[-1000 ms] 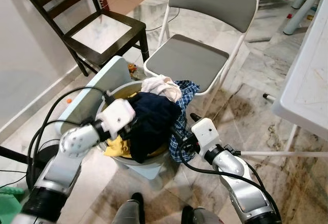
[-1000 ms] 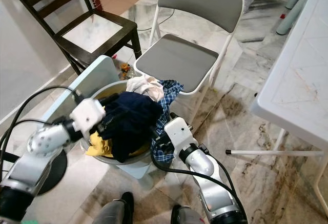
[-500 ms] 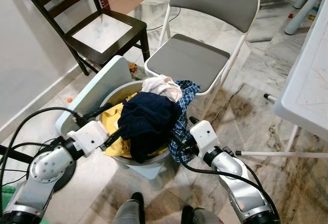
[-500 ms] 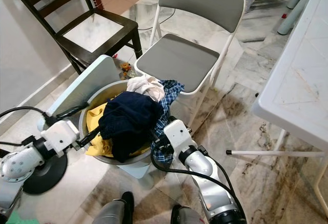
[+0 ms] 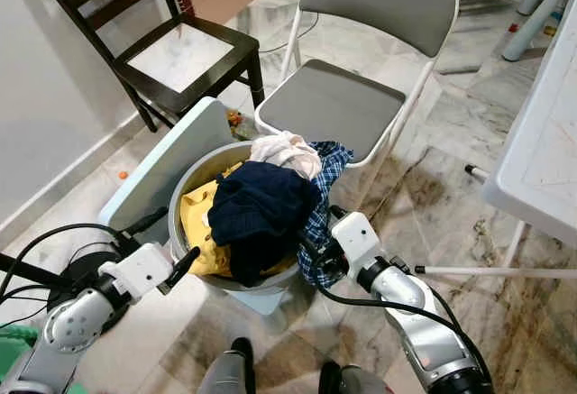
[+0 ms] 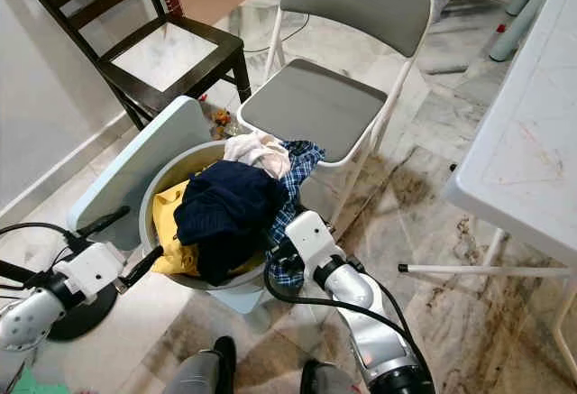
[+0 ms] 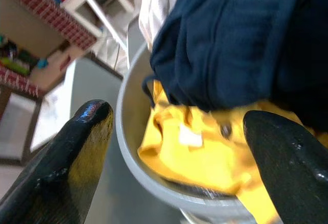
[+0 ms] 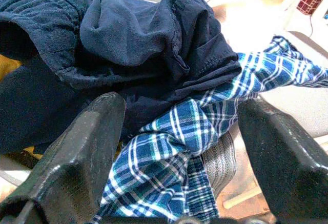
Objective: Hang hanger
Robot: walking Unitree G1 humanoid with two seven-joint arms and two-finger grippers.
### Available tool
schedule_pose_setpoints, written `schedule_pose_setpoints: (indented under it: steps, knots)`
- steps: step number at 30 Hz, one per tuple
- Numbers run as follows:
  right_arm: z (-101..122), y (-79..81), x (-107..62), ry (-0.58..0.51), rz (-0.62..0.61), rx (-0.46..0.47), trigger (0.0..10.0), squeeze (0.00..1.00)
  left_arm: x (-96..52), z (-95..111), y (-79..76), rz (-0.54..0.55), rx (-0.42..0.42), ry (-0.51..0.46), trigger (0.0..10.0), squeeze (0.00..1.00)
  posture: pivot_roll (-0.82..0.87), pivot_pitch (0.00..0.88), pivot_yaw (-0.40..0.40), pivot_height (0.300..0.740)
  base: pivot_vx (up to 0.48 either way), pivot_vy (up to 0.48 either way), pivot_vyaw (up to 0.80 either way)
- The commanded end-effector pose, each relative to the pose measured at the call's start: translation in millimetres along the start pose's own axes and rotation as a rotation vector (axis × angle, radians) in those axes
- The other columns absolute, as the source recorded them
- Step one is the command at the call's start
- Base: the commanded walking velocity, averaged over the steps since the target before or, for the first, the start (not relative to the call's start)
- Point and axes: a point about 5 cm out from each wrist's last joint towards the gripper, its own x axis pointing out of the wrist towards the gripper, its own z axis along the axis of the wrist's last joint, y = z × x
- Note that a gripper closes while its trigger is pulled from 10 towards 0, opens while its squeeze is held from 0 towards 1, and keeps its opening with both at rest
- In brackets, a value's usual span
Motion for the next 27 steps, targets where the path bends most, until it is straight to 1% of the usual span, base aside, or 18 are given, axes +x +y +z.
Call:
schedule_pose_setpoints:
  steps: [1, 4, 5, 6, 11, 13, 14, 15, 16, 18, 19, 21, 23, 24, 25, 27]
  knots:
    - [-4.7, 4.1, -1.6, 0.015, 0.009, 0.005, 10.0, 0.00, 1.4, -0.8, 1.3, -0.093, 0.074, -0.003, 10.0, 1.00, 0.15, 0.274, 0.020, 0.740, 0.000, 0.000, 0.00]
    - [-4.3, 3.9, -1.4, 0.014, 0.007, 0.003, 10.0, 0.00, 9.8, 0.3, 6.4, -0.142, 0.115, -0.004, 10.0, 1.00, 0.14, 0.273, 0.022, 0.740, 0.000, 0.000, 0.00]
    - [-4.3, 4.1, -1.6, 0.014, 0.006, 0.003, 10.0, 0.00, 14.6, 0.8, 8.5, -0.166, 0.144, -0.005, 10.0, 1.00, 0.14, 0.272, 0.025, 0.740, 0.000, 0.000, 0.00]
    - [-4.3, 4.2, -1.6, 0.014, 0.006, 0.003, 10.0, 0.00, 15.6, 0.8, 8.9, -0.171, 0.149, -0.006, 10.0, 1.00, 0.14, 0.272, 0.025, 0.740, 0.000, 0.000, 0.00]
    - [-4.2, 5.3, -3.1, 0.013, 0.002, 0.004, 10.0, 0.00, 33.5, 2.8, 13.2, -0.188, 0.096, 0.003, 10.0, 1.00, 0.12, 0.271, 0.026, 0.740, 0.000, 0.000, 0.00]
    - [-4.1, 4.6, -3.4, 0.014, -0.001, 0.003, 10.0, 0.00, 37.2, 4.1, 12.3, -0.203, 0.092, 0.002, 10.0, 1.00, 0.11, 0.269, 0.028, 0.740, 0.000, 0.000, 0.00]
    - [-4.1, 3.5, -3.9, 0.015, -0.007, 0.001, 10.0, 0.00, 41.2, 4.8, 11.3, -0.216, 0.086, 0.003, 10.0, 0.28, 0.10, 0.268, 0.029, 0.740, 0.000, 0.000, 0.00]
    - [-4.1, 2.9, -4.1, 0.015, -0.010, 0.001, 10.0, 0.00, 43.0, 5.0, 10.8, -0.220, 0.082, 0.005, 10.0, 0.28, 0.10, 0.268, 0.029, 0.740, 0.000, 0.000, 0.00]
    - [-4.2, 1.9, -4.6, 0.017, -0.016, 0.000, 10.0, 0.00, 46.0, 5.8, 9.6, -0.228, 0.075, 0.005, 10.0, 0.00, 0.10, 0.267, 0.031, 0.740, 0.000, 0.000, 0.00]
    - [-4.2, 1.5, -4.9, 0.017, -0.017, -0.001, 10.0, 0.00, 46.6, 5.8, 9.4, -0.230, 0.075, 0.004, 10.0, 0.00, 0.10, 0.267, 0.031, 0.740, 0.000, 0.000, 0.00]
    - [-4.9, 0.8, -5.7, 0.020, -0.023, -0.001, 10.0, 0.00, 50.9, 7.1, 8.9, -0.222, 0.041, 0.000, 10.0, 0.00, 0.09, 0.266, 0.032, 0.740, 0.000, 0.000, 0.00]
    - [-5.1, 0.4, -6.1, 0.021, -0.025, -0.001, 10.0, 0.00, 54.3, 8.9, 8.0, -0.219, 0.021, -0.006, 10.0, 0.00, 0.09, 0.265, 0.034, 0.740, 0.000, 0.000, 0.00]
    - [-5.3, 0.0, -6.9, 0.023, -0.029, -0.002, 10.0, 0.00, 62.3, 15.8, 6.7, -0.202, -0.054, -0.045, 10.0, 0.00, 0.08, 0.265, 0.035, 0.740, 0.000, 0.000, 0.00]
    - [-5.3, 0.0, -6.9, 0.023, -0.029, -0.002, 10.0, 0.00, 62.3, 15.8, 6.7, -0.202, -0.054, -0.045, 10.0, 0.00, 0.08, 0.265, 0.035, 0.740, 0.000, 0.000, 0.00]
    - [-5.9, -0.3, -7.4, 0.027, -0.033, -0.003, 10.0, 0.00, 65.3, 19.2, 5.9, -0.204, -0.088, -0.069, 10.0, 0.00, 0.08, 0.264, 0.036, 0.740, 0.000, 0.000, 0.00]
    - [-6.3, -0.6, -7.9, 0.028, -0.035, -0.002, 10.0, 0.00, 66.4, 20.6, 2.8, -0.226, -0.103, -0.078, 10.0, 0.00, 0.08, 0.265, 0.036, 0.740, 0.000, 0.000, 0.00]
